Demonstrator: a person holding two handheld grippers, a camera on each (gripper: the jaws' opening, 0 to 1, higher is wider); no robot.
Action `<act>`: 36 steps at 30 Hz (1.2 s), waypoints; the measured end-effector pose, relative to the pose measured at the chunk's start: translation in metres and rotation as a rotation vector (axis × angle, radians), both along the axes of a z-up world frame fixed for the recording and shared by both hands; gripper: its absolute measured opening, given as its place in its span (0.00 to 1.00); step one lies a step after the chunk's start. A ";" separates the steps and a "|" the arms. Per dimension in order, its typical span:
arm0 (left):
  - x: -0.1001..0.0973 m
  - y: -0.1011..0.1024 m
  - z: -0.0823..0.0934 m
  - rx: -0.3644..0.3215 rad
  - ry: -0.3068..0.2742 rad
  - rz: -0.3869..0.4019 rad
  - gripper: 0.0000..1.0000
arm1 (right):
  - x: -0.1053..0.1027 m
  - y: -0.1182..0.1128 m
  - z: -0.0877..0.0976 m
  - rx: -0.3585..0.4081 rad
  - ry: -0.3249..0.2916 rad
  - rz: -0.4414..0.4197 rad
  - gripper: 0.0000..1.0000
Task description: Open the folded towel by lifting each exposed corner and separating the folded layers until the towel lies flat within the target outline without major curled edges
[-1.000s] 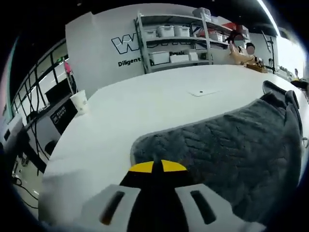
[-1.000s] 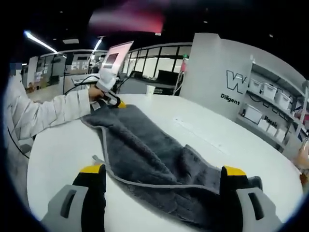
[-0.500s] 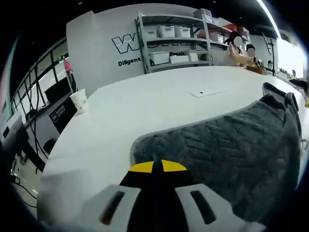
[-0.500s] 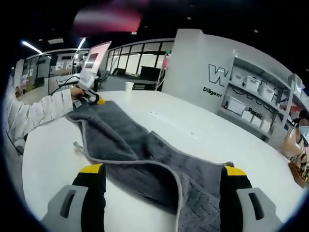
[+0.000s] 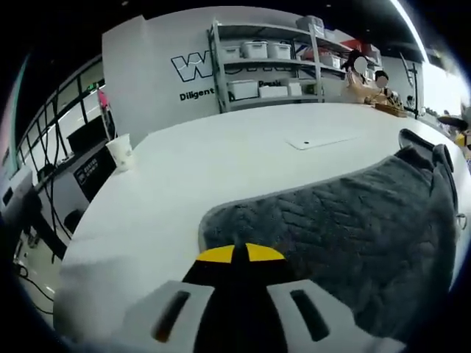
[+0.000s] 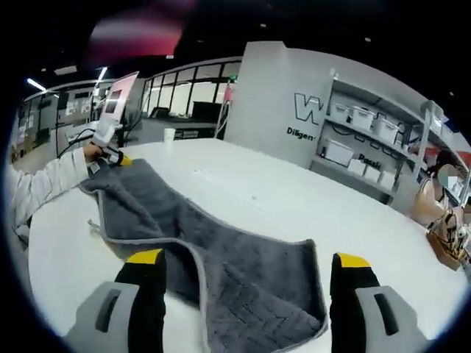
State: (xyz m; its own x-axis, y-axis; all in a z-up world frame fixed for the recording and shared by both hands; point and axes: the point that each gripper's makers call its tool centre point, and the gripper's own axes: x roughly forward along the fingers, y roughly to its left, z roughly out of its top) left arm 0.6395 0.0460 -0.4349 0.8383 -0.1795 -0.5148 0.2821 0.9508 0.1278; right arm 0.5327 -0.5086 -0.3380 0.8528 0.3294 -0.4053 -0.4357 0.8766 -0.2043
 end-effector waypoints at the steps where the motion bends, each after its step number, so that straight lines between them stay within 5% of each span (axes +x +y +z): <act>1: 0.000 0.000 0.000 0.001 0.000 0.000 0.02 | 0.002 -0.003 -0.001 -0.003 0.006 -0.005 0.90; 13: -0.001 -0.001 -0.001 -0.008 -0.006 -0.002 0.02 | 0.050 -0.036 -0.008 0.004 0.036 -0.066 0.72; 24: -0.001 -0.001 -0.001 -0.004 -0.006 -0.003 0.02 | 0.085 -0.048 -0.038 -0.008 0.088 -0.120 0.55; 29: 0.000 0.000 0.000 -0.003 -0.006 -0.004 0.02 | 0.095 -0.053 -0.051 -0.028 0.108 -0.142 0.56; 33: 0.000 -0.001 0.000 0.001 -0.007 -0.001 0.02 | 0.102 -0.055 -0.062 -0.037 0.123 -0.147 0.42; 36: 0.000 -0.001 -0.001 0.016 -0.007 0.000 0.02 | 0.106 -0.053 -0.069 -0.033 0.122 -0.136 0.41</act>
State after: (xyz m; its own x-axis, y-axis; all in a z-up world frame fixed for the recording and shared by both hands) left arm 0.6392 0.0451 -0.4356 0.8419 -0.1713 -0.5117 0.2812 0.9486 0.1451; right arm 0.6387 -0.5617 -0.4072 0.8326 0.1993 -0.5167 -0.3368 0.9228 -0.1868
